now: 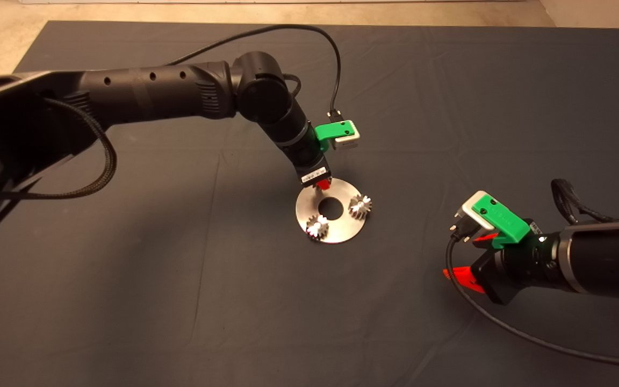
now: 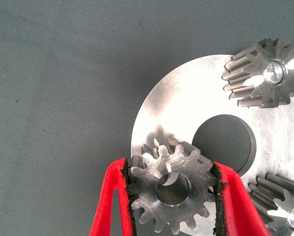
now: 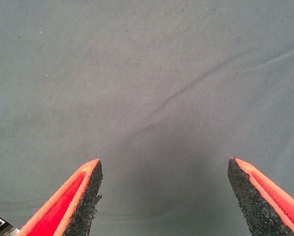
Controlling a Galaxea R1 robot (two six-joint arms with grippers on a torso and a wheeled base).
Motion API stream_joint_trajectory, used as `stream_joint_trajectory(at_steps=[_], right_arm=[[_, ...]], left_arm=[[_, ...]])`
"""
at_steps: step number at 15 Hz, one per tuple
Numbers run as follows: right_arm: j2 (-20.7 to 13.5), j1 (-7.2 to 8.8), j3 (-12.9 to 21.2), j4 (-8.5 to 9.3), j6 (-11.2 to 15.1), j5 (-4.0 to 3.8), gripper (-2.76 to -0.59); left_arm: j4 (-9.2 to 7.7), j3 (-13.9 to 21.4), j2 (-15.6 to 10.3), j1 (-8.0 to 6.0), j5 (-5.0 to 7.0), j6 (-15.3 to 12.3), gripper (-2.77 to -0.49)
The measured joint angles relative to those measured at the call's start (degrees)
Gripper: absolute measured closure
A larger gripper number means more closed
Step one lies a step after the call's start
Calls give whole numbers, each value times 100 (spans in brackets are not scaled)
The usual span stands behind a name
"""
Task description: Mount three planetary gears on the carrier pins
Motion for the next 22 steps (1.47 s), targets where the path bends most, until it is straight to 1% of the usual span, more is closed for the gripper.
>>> stream_joint_trajectory(at_steps=[2,7,10,13,17,20,22], right_arm=[[1,0,0,0,0,-1,-189],[1,9,0,0,0,0,-189],[0,89,0,5,0,0,-189],[0,94,0,5,0,-1,-189],[1,94,0,7,0,0,-189],[0,94,0,7,0,0,-189],[0,94,0,7,1,0,-189]], left_arm=[[-2,77,-35,5,19,-6,-59],[0,96,-38,4,44,-24,-59],[-2,110,-62,5,35,-26,-59],[-2,110,-60,5,33,-26,-59],[-2,107,-62,7,-5,-25,-59],[0,106,-62,7,-118,-26,-59],[0,106,-62,7,-127,-23,-59]])
